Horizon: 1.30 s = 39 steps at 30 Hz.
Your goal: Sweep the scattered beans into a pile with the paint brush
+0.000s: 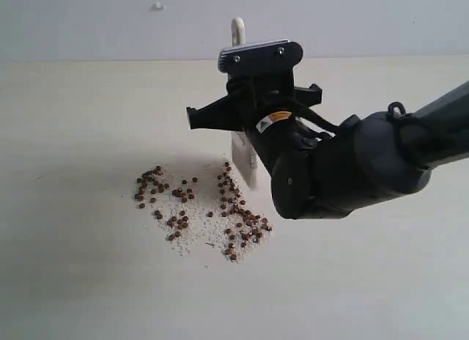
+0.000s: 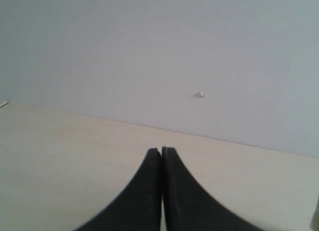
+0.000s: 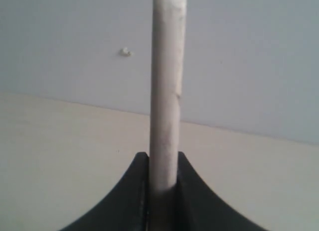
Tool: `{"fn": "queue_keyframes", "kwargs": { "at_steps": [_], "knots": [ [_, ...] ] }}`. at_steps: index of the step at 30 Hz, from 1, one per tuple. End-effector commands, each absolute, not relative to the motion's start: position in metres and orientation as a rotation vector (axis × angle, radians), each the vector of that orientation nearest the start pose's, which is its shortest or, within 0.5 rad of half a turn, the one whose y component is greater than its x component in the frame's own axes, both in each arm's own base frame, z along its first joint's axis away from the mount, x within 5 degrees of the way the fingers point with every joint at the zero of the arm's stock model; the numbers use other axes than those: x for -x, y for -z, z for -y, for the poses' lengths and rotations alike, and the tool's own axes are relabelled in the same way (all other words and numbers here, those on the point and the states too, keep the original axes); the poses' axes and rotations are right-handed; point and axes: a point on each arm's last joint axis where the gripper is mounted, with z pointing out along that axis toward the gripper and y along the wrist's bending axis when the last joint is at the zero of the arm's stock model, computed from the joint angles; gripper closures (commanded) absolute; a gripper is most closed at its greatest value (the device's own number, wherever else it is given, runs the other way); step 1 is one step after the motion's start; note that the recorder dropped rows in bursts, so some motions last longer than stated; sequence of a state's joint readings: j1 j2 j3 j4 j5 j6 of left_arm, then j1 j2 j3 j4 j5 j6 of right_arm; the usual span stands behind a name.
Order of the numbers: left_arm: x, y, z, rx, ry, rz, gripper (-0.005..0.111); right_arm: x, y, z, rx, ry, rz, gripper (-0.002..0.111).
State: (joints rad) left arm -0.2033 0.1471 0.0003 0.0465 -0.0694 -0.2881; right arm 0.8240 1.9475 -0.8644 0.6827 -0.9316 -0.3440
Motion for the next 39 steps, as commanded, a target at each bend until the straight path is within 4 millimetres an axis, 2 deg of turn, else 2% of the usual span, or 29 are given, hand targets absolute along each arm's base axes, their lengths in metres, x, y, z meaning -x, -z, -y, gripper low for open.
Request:
{"fn": "queue_keyframes", "kwargs": {
  "at_steps": [1,8,11,14,15,17,19,20,21,23,25,27,29,34,35,39],
  "knots": [
    [-0.067,-0.211,0.014,0.033,0.367,-1.567,0.107,-0.283,-0.191,-0.241,0.346,-0.148,-1.647,0.108],
    [-0.067,-0.211,0.014,0.033,0.367,-1.567,0.107,-0.268,-0.206,-0.252,0.654,-0.216,-1.69,0.108],
    [-0.067,-0.211,0.014,0.033,0.367,-1.567,0.107,-0.264,-0.211,-0.258,0.619,-0.373,-1.671,0.108],
    [-0.067,-0.211,0.014,0.033,0.367,-1.567,0.107,-0.263,-0.218,-0.265,0.524,-0.54,-1.598,0.108],
    [-0.067,-0.211,0.014,0.033,0.367,-1.567,0.107,-0.261,-0.22,-0.269,0.54,-0.581,-1.553,0.108],
    [-0.067,-0.211,0.014,0.033,0.367,-1.567,0.107,-0.259,-0.222,-0.275,0.645,-0.565,-1.461,0.108],
    [-0.067,-0.211,0.014,0.033,0.367,-1.567,0.107,-0.264,-0.223,-0.278,0.744,-0.459,-1.412,0.108],
    [-0.067,-0.211,0.014,0.033,0.367,-1.567,0.107,-0.273,-0.224,-0.272,0.798,-0.338,-1.375,0.108],
    [-0.067,-0.211,0.014,0.033,0.367,-1.567,0.107,-0.279,-0.224,-0.268,0.799,-0.309,-1.369,0.108],
    [-0.067,-0.211,0.014,0.033,0.367,-1.567,0.107,-0.3,-0.224,-0.247,0.824,-0.227,-1.352,0.108],
    [-0.067,-0.211,0.014,0.033,0.367,-1.567,0.107,-0.32,-0.218,-0.225,0.872,-0.208,-1.34,0.108],
    [-0.067,-0.21,0.014,0.033,0.366,-1.569,0.107,-0.342,-0.207,-0.202,0.906,-0.284,-1.344,0.108],
    [-0.067,-0.21,0.014,0.033,0.366,-1.569,0.107,-0.356,-0.198,-0.196,0.936,-0.37,-1.307,0.108],
    [-0.067,-0.21,0.014,0.033,0.366,-1.569,0.107,-0.384,-0.162,-0.212,1.09,-0.441,-1.258,0.108],
    [-0.067,-0.21,0.014,0.033,0.366,-1.569,0.107,-0.388,-0.149,-0.216,1.112,-0.478,-1.272,0.108],
    [-0.067,-0.21,0.014,0.033,0.366,-1.572,0.107,-0.388,-0.126,-0.221,1.121,-0.563,-1.275,0.108]
  ]
}}
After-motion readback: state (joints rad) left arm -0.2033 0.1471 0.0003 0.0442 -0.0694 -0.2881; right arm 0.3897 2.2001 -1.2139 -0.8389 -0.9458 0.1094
